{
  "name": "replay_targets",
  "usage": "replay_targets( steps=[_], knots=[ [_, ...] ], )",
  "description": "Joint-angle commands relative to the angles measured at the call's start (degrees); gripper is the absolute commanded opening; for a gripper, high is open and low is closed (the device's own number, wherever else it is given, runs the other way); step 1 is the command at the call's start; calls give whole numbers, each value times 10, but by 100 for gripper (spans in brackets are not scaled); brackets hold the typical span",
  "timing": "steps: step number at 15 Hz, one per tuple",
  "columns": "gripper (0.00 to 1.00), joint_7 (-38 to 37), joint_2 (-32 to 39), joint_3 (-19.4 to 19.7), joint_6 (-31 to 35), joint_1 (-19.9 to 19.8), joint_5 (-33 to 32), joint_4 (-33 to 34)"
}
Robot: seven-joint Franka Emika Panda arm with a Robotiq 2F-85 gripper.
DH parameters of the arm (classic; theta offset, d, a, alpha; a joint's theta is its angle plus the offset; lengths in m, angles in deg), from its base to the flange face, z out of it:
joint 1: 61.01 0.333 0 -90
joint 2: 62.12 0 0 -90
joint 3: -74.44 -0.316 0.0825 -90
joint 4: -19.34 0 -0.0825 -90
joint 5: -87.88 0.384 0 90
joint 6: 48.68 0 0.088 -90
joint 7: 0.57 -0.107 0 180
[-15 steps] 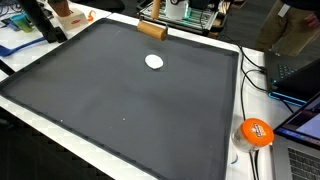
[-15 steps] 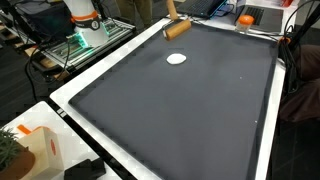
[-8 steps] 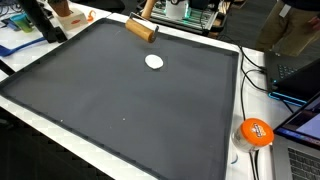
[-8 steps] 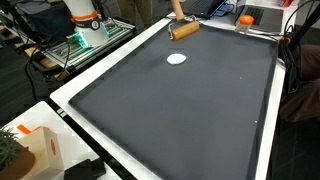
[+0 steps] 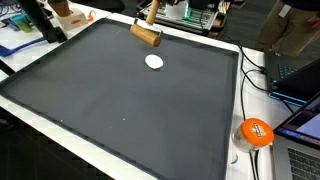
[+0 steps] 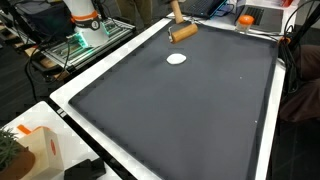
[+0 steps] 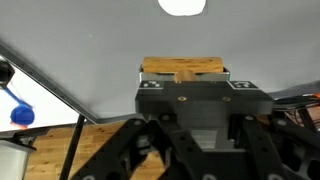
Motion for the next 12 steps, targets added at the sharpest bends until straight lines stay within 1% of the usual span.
replay_targets(
  steps=[1,2,6,8,10,12],
  knots=[
    [22,20,27,25,-3,39,13,3],
    [22,22,32,31,-6,47,15,3],
    [22,22,39,45,-8,62,13,2],
    [22,13,39,44,-7,58,9,1],
    [22,32,46,58,-13,75,20,2],
    [22,41,52,65,-15,87,27,1]
  ],
)
